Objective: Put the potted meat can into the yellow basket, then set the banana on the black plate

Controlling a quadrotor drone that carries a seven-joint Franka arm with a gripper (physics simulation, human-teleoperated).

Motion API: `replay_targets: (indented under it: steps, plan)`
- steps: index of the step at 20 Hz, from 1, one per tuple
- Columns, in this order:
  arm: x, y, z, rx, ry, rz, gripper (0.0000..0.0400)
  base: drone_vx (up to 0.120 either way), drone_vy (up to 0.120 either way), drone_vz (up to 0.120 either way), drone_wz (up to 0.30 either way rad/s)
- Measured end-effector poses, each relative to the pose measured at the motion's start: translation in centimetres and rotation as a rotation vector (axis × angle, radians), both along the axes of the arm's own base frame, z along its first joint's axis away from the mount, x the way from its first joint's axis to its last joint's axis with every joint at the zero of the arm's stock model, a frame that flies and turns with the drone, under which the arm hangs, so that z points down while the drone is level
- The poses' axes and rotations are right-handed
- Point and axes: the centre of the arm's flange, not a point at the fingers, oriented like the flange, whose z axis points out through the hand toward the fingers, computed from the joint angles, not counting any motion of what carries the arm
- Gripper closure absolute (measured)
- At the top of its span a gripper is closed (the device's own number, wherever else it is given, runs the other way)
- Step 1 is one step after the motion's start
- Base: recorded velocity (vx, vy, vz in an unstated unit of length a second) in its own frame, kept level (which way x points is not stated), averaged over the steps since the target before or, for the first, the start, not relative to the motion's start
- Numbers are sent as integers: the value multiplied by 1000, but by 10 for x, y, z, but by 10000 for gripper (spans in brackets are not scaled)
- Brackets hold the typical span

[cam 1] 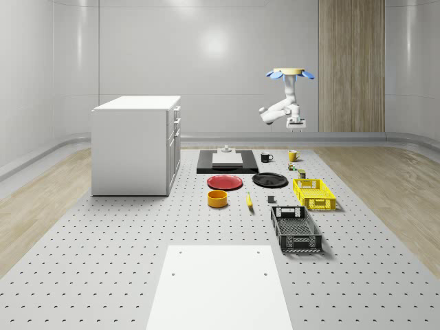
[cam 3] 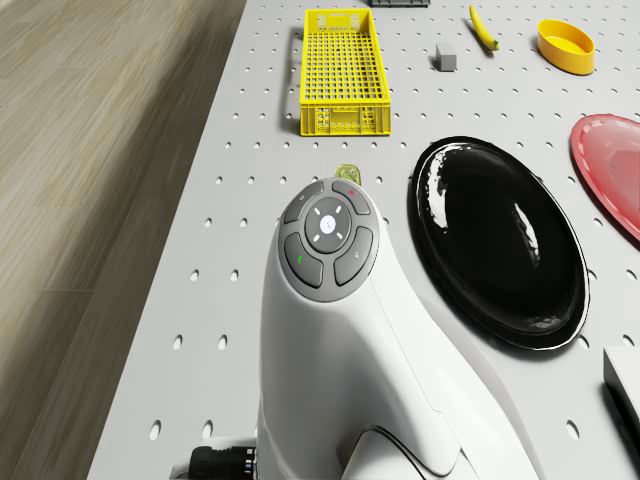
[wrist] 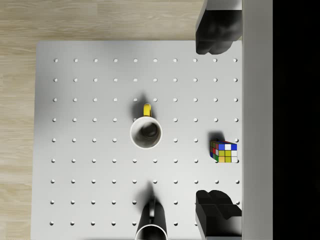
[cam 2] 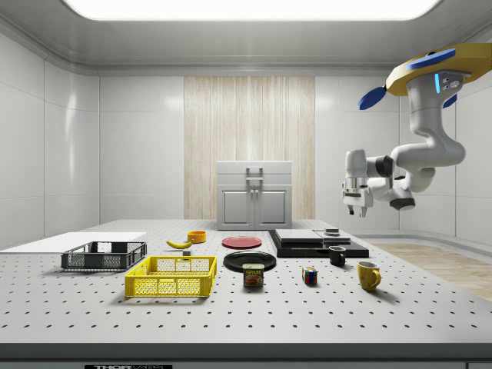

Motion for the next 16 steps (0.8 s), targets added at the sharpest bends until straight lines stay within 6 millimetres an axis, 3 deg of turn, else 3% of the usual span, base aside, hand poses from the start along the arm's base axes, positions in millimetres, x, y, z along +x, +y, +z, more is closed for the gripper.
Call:
replay_targets:
  steps: [3,7,16]
  plan:
    - [0,-1,0,-8,0,0,0,120,-13,-120,0]
    - [0,-1,0,-13,1,0,0,120,-100,-120,0]
    - [0,-2,0,-17,1,0,0,120,0,-120,0]
